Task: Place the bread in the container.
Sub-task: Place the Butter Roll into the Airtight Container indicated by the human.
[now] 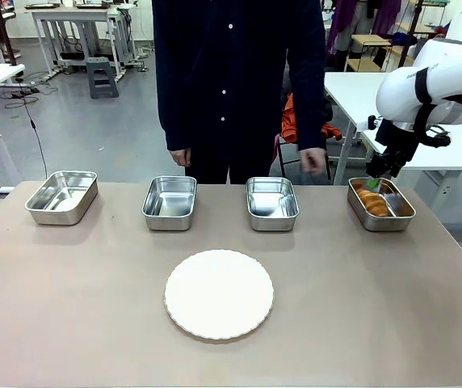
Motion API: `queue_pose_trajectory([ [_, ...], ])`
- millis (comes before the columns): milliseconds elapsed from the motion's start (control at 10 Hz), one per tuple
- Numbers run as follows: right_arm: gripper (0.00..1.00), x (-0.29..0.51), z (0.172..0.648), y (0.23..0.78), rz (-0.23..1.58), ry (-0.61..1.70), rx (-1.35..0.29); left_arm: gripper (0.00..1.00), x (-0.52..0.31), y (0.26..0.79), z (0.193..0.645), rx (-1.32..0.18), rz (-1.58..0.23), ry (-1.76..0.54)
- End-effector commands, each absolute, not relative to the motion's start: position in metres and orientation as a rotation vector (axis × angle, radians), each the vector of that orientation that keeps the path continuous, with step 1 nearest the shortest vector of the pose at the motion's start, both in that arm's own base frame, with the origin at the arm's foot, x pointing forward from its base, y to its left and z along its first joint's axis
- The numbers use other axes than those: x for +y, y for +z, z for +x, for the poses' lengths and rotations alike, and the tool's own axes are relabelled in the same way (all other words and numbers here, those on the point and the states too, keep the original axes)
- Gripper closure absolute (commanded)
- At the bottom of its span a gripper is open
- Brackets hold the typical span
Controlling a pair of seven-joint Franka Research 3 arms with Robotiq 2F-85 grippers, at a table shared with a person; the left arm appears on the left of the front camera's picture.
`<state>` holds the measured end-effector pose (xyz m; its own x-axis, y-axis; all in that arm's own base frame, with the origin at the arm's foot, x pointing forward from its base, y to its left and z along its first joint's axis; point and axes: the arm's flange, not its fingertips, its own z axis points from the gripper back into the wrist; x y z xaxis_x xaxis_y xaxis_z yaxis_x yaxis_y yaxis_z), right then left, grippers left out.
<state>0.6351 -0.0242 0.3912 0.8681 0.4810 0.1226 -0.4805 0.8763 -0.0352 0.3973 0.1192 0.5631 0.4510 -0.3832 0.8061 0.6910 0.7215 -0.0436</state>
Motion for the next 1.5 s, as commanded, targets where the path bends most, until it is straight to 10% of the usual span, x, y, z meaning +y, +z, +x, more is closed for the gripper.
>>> queue_pose_trajectory([
  [0,0.00,-0.011,0.597,0.429,-0.036,0.396,-0.228,0.00,0.119,0.563,0.397,-0.877,-0.394,-0.687],
  [900,0.00,0.070,0.386,0.427,0.006,0.217,-0.542,0.00,0.119,0.563,0.397,-0.877,-0.394,-0.687],
  [1400,0.00,0.069,0.407,0.439,0.003,0.225,-0.517,0.00,0.119,0.563,0.397,-0.877,-0.394,-0.687],
])
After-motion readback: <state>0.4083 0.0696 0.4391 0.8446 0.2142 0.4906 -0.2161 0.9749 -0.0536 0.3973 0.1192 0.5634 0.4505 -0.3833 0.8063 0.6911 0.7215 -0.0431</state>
